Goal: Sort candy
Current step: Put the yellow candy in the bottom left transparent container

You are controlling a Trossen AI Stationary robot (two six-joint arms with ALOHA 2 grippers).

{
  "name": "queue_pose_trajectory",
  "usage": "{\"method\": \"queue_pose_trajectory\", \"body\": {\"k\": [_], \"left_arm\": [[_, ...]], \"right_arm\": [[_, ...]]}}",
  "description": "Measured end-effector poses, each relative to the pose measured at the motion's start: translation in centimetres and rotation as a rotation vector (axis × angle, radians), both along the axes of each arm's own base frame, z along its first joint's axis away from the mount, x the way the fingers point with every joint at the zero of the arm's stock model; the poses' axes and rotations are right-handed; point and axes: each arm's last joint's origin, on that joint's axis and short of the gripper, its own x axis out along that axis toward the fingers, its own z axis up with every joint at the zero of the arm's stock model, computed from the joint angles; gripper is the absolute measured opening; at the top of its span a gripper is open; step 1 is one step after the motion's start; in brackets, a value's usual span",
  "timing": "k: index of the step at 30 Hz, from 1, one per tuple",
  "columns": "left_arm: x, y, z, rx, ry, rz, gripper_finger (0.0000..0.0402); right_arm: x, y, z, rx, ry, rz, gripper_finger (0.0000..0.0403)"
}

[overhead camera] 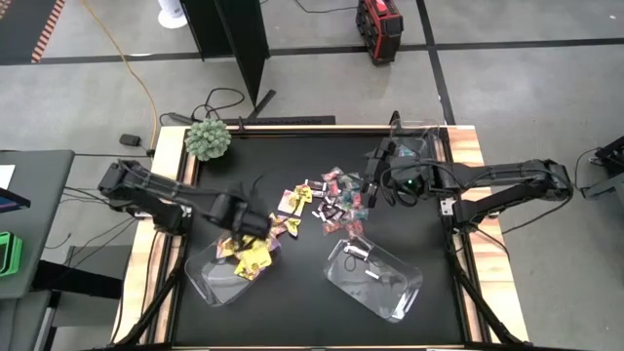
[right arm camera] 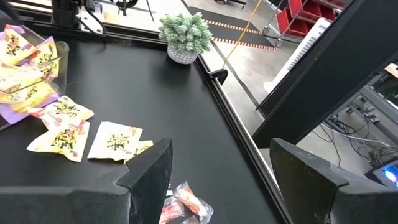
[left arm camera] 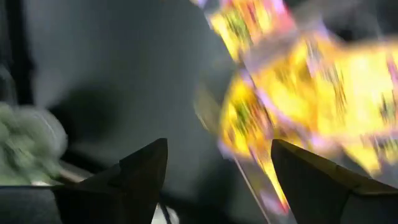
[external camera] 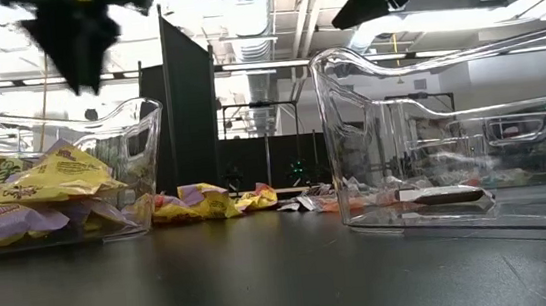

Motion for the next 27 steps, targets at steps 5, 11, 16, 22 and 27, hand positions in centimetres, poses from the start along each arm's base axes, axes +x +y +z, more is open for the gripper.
{"method": "queue_pose_trajectory", "body": {"k": [5,11,16,22,27], "left_arm": [[2.8,4.3,0.4,0.003,-0.175,0.002,0.0277],[5.0,10.1,1.2,-0.112,-0.415,0.034,0.0276],[6.5,13.5,-1.3,-0.199,-0.375,0.047,0.0276],[9.5,14.7,-7.2,-0.232,-0.225,-0.011,0.0276],[10.9,15.0,-10.8,-0.262,-0.157,-0.047,0.0276]], "right_arm": [[0.0,0.0,0.0,0.000,0.000,0.000,0.0285],[0.0,0.0,0.0,0.000,0.000,0.001,0.0285],[0.0,0.0,-0.1,-0.003,0.015,0.002,0.0286],[-0.1,0.0,-0.2,-0.005,0.030,0.003,0.0285],[-0.1,0.0,-0.2,-0.009,0.033,0.005,0.0285]]}}
